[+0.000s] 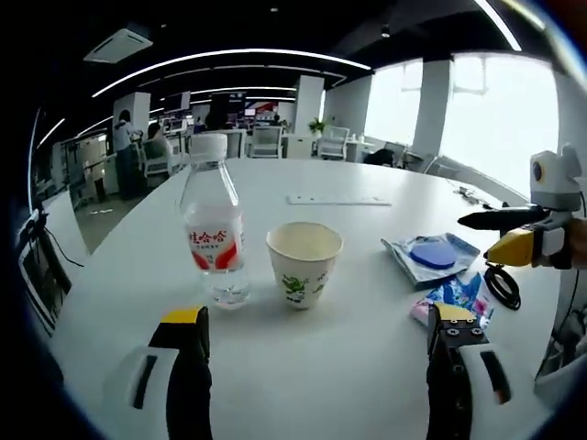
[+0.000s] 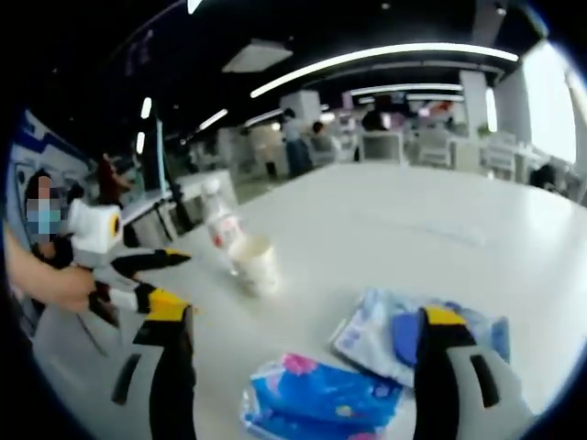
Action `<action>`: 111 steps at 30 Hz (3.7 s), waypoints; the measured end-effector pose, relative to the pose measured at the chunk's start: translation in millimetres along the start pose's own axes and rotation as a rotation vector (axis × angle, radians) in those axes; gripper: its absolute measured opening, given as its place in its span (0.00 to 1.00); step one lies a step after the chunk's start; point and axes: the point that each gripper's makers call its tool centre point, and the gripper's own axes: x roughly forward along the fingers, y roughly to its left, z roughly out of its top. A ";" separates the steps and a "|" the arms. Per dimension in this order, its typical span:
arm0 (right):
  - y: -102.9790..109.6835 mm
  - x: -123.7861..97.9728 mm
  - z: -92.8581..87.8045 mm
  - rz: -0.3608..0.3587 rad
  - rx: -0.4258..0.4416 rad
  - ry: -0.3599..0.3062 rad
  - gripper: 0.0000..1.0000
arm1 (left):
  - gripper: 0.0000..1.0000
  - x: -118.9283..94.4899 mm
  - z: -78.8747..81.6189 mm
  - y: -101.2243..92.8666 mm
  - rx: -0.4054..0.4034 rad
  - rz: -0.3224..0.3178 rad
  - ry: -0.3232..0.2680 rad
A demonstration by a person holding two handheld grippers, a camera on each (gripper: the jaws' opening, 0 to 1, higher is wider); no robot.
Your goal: Arrange the tabletop items into an orderly group along one side of the table until the central work area is clear of visible clutter.
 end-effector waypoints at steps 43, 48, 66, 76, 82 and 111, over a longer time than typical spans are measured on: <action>-52.7 -46.1 -21.0 -0.126 0.081 0.008 0.95 | 0.93 20.5 20.0 -90.3 -0.002 -0.219 0.021; -67.7 -53.0 -23.0 -0.155 0.088 0.008 0.95 | 0.93 44.3 26.2 -113.0 0.009 -0.278 0.034; -122.1 -63.7 -30.7 -0.228 0.103 0.027 0.93 | 0.90 105.8 20.3 -153.8 0.005 -0.358 0.144; -157.5 -55.9 -37.8 -0.280 0.168 0.034 0.85 | 0.84 128.9 9.2 -153.8 -0.094 -0.339 0.237; -176.0 -54.3 -34.8 -0.313 0.210 0.014 0.70 | 0.82 136.0 4.3 -154.5 -0.095 -0.327 0.268; -196.3 -30.2 -87.3 -0.319 0.343 0.210 0.06 | 0.14 152.9 -24.0 -152.9 -0.130 -0.263 0.420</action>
